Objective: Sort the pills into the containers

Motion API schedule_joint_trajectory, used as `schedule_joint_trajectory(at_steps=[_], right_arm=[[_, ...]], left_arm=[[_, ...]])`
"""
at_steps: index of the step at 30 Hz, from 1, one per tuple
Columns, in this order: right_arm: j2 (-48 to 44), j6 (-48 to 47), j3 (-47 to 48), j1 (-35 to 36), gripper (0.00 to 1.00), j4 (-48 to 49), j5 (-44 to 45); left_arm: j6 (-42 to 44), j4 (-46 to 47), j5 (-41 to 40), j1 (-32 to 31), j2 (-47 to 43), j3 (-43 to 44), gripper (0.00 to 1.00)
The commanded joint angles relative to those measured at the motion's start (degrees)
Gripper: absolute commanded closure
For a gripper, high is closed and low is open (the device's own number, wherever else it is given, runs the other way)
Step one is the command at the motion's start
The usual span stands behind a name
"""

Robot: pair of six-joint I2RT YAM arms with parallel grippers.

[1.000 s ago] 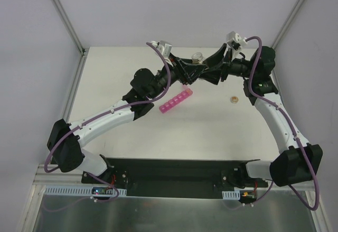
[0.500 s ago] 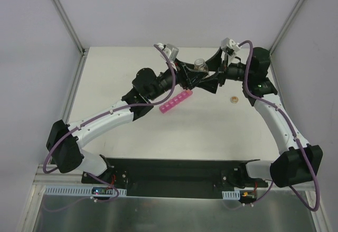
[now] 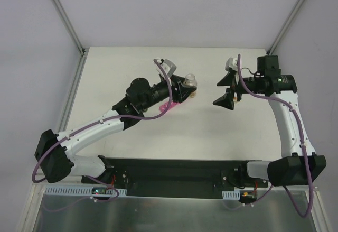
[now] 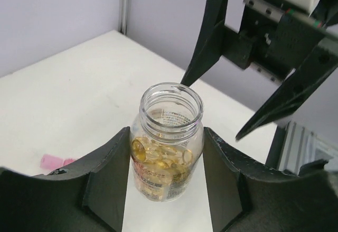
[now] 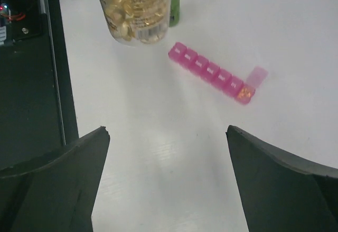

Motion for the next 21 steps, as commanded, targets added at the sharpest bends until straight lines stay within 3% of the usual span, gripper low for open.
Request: schedule_joint_trajectory(at_steps=[1, 6, 10, 21], right_arm=[[-1.07, -8.87, -1.62, -4.24, 0.04, -8.72, 4.66], [3.66, 2.54, -2.24, -5.91, 0.06, -2.31, 16.78], [8.76, 3.88, -2.15, -6.96, 0.07, -1.06, 29.52], [14.48, 4.68, -2.77, -8.02, 0.08, -1.94, 27.96]], left_arm=[[4.51, 2.33, 1.79, -0.47, -2.11, -4.74, 0.91], [5.65, 5.23, 4.86, -0.56, -2.20, -10.01, 0.92], [6.45, 8.82, 6.89, -1.08, -1.23, -13.44, 0.91], [7.06, 20.96, 5.93, -3.02, 7.20, -21.62, 0.91]])
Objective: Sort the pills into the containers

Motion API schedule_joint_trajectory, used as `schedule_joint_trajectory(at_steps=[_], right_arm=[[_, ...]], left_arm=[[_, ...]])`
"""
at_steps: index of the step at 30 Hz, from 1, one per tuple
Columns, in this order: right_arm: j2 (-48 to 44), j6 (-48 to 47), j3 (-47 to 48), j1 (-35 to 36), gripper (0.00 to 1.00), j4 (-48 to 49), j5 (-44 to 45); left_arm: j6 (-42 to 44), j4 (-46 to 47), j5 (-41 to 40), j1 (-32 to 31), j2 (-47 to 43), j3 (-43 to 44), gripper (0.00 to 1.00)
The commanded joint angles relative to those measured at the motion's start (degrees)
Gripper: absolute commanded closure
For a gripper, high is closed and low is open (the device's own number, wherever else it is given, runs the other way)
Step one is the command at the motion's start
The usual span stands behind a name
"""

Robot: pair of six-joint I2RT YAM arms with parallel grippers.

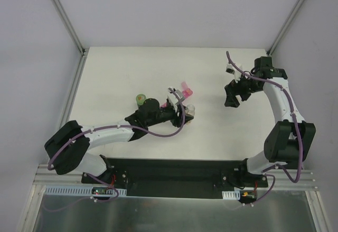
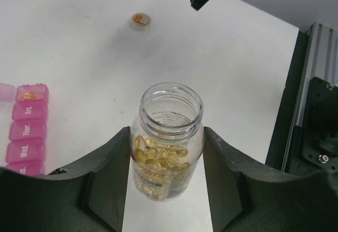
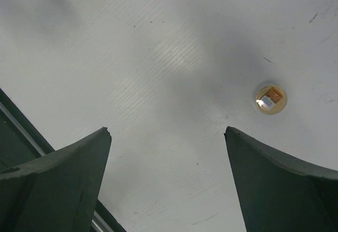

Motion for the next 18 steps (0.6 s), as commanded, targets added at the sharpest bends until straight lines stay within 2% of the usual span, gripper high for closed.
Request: schedule_joint_trajectory(at_steps=[1, 4, 10, 18], right_arm=[[1.63, 1.07, 0.53, 0.13, 0.08, -0.74, 3.54], [3.74, 1.51, 0.62, 0.04, 0.08, 0.84, 8.90], [6.90, 2.21, 1.76, -0.13, 0.08, 2.51, 12.43], [14.55, 2.21, 7.47, -0.13, 0.08, 2.95, 19.37]], left_arm=[[1.31, 10.21, 0.18, -1.16, 2.49, -1.71, 0.91], [2.10, 11.80, -0.09, -1.60, 4.07, -2.42, 0.91], [1.58, 16.10, -0.09, -1.78, 6.97, -4.61, 0.91], [1.32, 16.72, 0.61, -1.87, 7.41, -5.05, 0.91]])
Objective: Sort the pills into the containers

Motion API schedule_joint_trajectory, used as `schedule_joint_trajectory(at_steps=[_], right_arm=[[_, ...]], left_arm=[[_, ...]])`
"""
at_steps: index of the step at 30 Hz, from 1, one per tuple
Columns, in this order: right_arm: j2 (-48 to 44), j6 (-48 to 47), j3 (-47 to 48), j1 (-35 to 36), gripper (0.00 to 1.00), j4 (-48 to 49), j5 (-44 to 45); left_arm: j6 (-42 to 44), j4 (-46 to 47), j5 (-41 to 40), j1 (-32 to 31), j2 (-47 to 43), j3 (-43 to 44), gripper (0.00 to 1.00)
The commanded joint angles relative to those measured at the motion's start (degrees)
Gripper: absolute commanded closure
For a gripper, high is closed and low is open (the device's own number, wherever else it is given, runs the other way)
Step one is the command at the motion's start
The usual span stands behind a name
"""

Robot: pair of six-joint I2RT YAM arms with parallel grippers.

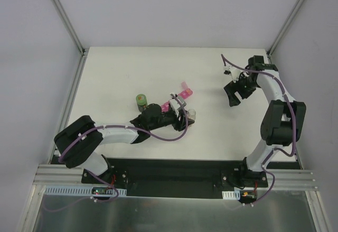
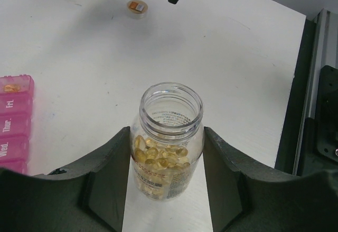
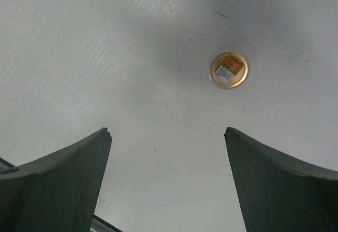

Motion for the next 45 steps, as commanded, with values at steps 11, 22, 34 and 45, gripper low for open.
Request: schedule_joint_trajectory(at_steps=[11, 22, 34, 45], right_arm=[[16.53, -1.07, 18.45, -0.04, 0.06, -6.10, 7.20], [1.79, -29.94, 8.56, 1.18, 0.07, -24.72, -29.59], [-10.89, -30.44, 0.96, 10.15, 0.06, -29.05, -52.82], [-15.53, -10.23, 8.80, 12.34, 0.08, -20.45, -52.49]], left_arm=[[0.35, 3.86, 2.77, -0.95, -1.88, -1.13, 0.91], [-1.84, 0.61, 7.69, -0.86, -4.95, 0.28, 0.90], [-10.89, -4.57, 6.20, 0.02, -14.18, 6.08, 0.90], [-8.88, -8.36, 10.50, 0.46, -15.95, 7.31, 0.90]])
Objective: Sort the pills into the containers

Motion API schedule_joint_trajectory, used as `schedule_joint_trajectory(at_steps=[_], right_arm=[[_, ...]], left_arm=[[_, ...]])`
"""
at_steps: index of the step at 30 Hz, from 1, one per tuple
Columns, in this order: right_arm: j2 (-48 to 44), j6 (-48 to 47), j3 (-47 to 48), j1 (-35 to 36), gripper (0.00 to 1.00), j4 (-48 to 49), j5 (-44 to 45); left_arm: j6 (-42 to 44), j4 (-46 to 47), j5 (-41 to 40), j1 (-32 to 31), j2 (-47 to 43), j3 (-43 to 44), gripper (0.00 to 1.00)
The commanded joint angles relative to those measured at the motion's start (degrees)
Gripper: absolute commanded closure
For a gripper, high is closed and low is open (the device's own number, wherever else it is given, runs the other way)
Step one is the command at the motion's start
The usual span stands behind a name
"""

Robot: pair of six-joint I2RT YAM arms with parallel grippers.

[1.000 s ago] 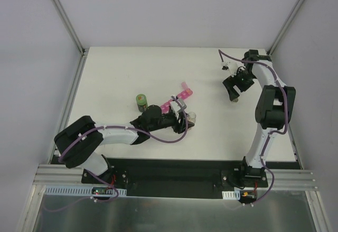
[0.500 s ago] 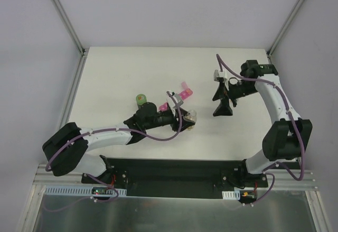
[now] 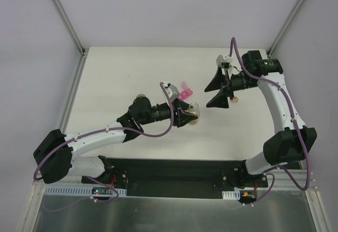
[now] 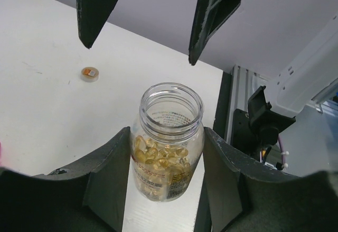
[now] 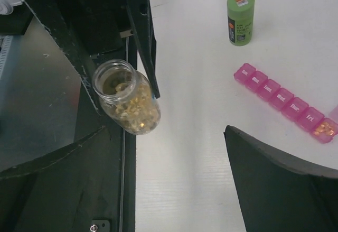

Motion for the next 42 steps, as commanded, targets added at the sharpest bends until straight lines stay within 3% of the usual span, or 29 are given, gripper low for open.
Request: schedule_joint_trajectory(at_steps=[1, 4, 23, 24, 26, 34, 37, 41, 42], right_arm=[[-5.36, 10.82, -3.96, 2.77, 0.09, 7.02, -0.99], [-8.00, 13.66, -6.36, 5.66, 0.09, 11.27, 2.44], [-6.16, 14.10, -4.08, 14.64, 0.41, 11.02, 6.14], [-6.16, 14.10, -3.91, 14.82, 0.44, 11.02, 6.23], [-5.99, 14.36, -3.73, 14.91, 0.60, 11.02, 6.32], [-6.33, 14.28, -3.82, 15.17, 0.84, 11.02, 5.88], [-6.69, 14.28, -3.82, 15.26, 0.87, 11.02, 5.35], [-6.86, 14.54, -3.47, 15.26, 0.88, 11.02, 5.26], [-6.95, 14.71, -3.29, 15.26, 0.88, 11.02, 5.26]], left_arm=[[0.28, 0.78, 3.77, 0.65, -0.71, 0.71, 0.90], [-0.16, 2.19, 5.70, 0.57, 0.16, 0.62, 0.90], [-1.12, 2.19, 6.24, 0.65, 0.17, 1.15, 0.90], [-1.04, 2.19, 6.06, 0.65, 0.17, 1.15, 0.90], [-1.13, 2.19, 5.97, 0.65, 0.08, 1.15, 0.90], [-1.65, 2.28, 5.71, 0.65, -0.45, 0.98, 0.88], [-1.92, 2.28, 5.79, 0.57, -0.36, 0.89, 0.83], [-2.01, 2.28, 5.88, 0.65, -0.36, 0.45, 0.59], [-2.01, 2.36, 5.88, 0.65, -0.45, 0.19, 0.49]])
